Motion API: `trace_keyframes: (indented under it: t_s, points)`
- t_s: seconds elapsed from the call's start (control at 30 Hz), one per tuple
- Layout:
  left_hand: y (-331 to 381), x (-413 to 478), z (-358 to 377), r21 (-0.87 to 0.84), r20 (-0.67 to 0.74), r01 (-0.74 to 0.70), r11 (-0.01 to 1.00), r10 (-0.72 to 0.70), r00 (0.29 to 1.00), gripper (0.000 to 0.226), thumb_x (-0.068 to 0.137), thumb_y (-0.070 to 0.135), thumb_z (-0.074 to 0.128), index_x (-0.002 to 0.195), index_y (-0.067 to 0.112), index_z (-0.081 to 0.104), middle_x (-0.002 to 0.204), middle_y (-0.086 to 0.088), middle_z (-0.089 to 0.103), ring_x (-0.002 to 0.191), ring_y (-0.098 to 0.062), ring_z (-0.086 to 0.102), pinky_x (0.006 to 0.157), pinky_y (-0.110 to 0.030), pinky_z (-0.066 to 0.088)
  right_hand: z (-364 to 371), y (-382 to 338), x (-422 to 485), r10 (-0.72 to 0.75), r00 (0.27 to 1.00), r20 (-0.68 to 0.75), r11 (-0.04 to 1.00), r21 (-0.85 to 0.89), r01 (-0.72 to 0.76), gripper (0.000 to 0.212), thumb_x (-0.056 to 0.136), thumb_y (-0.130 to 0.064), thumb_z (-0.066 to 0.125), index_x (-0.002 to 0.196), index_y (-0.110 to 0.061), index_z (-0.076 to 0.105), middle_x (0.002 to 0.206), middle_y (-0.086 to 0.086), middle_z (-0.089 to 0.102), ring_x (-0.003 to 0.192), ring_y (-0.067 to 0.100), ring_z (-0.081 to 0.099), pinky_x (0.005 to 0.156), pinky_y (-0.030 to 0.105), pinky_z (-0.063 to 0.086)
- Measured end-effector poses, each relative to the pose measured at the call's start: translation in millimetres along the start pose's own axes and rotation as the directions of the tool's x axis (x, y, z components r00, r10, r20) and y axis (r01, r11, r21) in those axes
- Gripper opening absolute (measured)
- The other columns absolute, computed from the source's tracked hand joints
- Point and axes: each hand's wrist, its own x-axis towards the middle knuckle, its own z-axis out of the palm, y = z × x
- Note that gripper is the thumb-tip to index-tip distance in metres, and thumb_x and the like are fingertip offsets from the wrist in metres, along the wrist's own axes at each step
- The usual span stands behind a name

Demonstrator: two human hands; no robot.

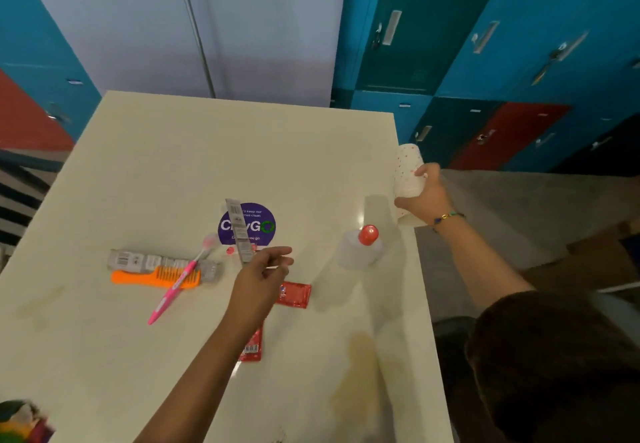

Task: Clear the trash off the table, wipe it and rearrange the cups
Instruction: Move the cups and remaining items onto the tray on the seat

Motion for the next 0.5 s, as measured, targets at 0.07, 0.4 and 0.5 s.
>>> trace_keyframes:
  t_s: [0.07, 0.4, 0.5]
  points:
    - [4.8, -19.8, 20.0, -0.027, 0.047, -0.008, 1.0, 0.009, 0.999, 0.027, 0.091, 0.006, 0.053, 0.101, 0.029, 0.06, 0.094, 0.009, 0.067, 0.084, -0.007, 0.062, 0.065, -0.009, 0.048, -27.4, 14.7, -36.0, 0.083, 0.994, -0.065, 0.992, 0.103, -0.076, 0.068, 0.076, -0.011, 0.072, 0.126, -0.014, 0.027, 0.113, 0.003, 0.034, 0.1, 0.021, 0.041, 0.075, 0.033, 0.043]
    - [36.9, -95.3, 139.2, -0.001, 0.251, -0.09, 0.996, 0.087, 0.964, 0.034, 0.088, 0.0, 0.051, 0.1, 0.03, 0.063, 0.096, 0.005, 0.07, 0.095, -0.013, 0.065, 0.088, -0.029, 0.049, -109.5, 134.2, -223.3, 0.378, 0.906, 0.189, 0.207, 0.937, -0.282, 0.054, 0.087, -0.014, 0.057, 0.137, -0.017, 0.037, 0.133, 0.015, 0.052, 0.105, 0.027, 0.059, 0.076, 0.037, 0.054]
    - [44.1, -110.9, 174.5, 0.041, 0.305, -0.153, 0.987, 0.133, 0.943, 0.028, 0.09, 0.004, 0.051, 0.105, 0.024, 0.063, 0.101, 0.0, 0.069, 0.098, -0.017, 0.064, 0.092, -0.032, 0.048, -133.3, 174.1, -264.4, 0.414, 0.892, 0.184, 0.085, 0.967, -0.239, 0.054, 0.085, -0.015, 0.058, 0.137, -0.017, 0.041, 0.133, 0.013, 0.054, 0.099, 0.023, 0.062, 0.072, 0.035, 0.056]
